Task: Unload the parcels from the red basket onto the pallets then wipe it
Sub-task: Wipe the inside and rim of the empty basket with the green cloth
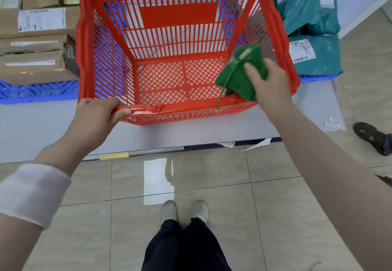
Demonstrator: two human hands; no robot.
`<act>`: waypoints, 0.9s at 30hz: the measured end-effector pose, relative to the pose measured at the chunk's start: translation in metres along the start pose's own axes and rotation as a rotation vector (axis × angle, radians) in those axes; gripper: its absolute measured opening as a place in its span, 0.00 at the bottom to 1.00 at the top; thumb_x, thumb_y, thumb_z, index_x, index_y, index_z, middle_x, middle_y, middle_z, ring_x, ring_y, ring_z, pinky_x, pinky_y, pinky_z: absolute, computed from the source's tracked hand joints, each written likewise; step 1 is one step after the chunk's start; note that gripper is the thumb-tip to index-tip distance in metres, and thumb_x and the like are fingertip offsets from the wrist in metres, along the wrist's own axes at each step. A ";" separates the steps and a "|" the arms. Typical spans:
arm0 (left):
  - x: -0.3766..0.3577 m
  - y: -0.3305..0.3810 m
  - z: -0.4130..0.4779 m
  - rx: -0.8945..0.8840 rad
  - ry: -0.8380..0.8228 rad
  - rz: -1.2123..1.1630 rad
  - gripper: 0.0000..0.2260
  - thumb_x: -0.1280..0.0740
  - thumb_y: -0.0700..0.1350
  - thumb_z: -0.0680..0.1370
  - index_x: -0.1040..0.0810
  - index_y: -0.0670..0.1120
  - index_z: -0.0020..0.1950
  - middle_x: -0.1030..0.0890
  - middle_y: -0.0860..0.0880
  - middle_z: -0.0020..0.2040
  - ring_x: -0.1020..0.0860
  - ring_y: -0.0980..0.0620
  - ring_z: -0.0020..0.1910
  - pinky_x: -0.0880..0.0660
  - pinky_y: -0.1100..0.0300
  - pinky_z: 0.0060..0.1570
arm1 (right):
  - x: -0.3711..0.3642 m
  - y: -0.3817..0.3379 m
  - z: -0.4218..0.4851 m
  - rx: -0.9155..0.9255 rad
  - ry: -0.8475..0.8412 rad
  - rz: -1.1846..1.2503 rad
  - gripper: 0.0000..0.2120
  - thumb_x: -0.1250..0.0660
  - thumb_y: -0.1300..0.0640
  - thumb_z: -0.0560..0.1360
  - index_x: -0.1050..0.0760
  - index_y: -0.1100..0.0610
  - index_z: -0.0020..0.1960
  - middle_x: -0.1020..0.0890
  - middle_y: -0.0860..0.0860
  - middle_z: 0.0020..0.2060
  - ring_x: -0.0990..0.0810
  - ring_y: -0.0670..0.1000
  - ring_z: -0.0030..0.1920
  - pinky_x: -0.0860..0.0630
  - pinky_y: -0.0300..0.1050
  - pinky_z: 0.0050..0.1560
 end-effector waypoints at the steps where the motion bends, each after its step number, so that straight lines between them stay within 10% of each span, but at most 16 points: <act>1: 0.000 0.000 0.000 0.000 -0.007 0.008 0.10 0.36 0.48 0.77 0.29 0.45 0.38 0.20 0.42 0.37 0.24 0.39 0.40 0.35 0.49 0.52 | 0.015 0.000 -0.003 0.002 0.095 0.072 0.09 0.36 0.55 0.77 0.24 0.59 0.52 0.24 0.47 0.39 0.26 0.42 0.39 0.30 0.29 0.39; 13: -0.002 0.000 0.000 0.008 -0.041 0.026 0.10 0.36 0.46 0.77 0.34 0.48 0.37 0.29 0.49 0.34 0.27 0.42 0.36 0.36 0.48 0.50 | 0.069 0.058 -0.077 -0.295 0.548 0.517 0.04 0.36 0.52 0.77 0.27 0.47 0.43 0.21 0.42 0.41 0.22 0.37 0.41 0.25 0.34 0.43; 21: 0.022 0.025 -0.006 0.135 0.032 0.048 0.14 0.38 0.45 0.78 0.27 0.44 0.63 0.22 0.41 0.59 0.26 0.41 0.60 0.40 0.50 0.60 | 0.068 0.049 -0.081 -0.572 0.290 0.781 0.08 0.37 0.63 0.77 0.27 0.50 0.48 0.20 0.50 0.47 0.20 0.50 0.48 0.21 0.48 0.46; 27: 0.067 0.046 -0.005 0.306 0.136 -0.189 0.13 0.39 0.46 0.79 0.26 0.46 0.62 0.21 0.45 0.59 0.23 0.42 0.55 0.38 0.49 0.61 | 0.077 0.019 -0.069 -0.543 0.199 0.815 0.12 0.39 0.68 0.76 0.28 0.50 0.48 0.21 0.52 0.46 0.20 0.51 0.46 0.20 0.42 0.39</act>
Point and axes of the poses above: each hand's wrist, its own z-axis towards the middle knuckle, its own x-axis out of the back of the hand, y = z × x, the point moved 5 cm from there along z, towards the middle knuckle
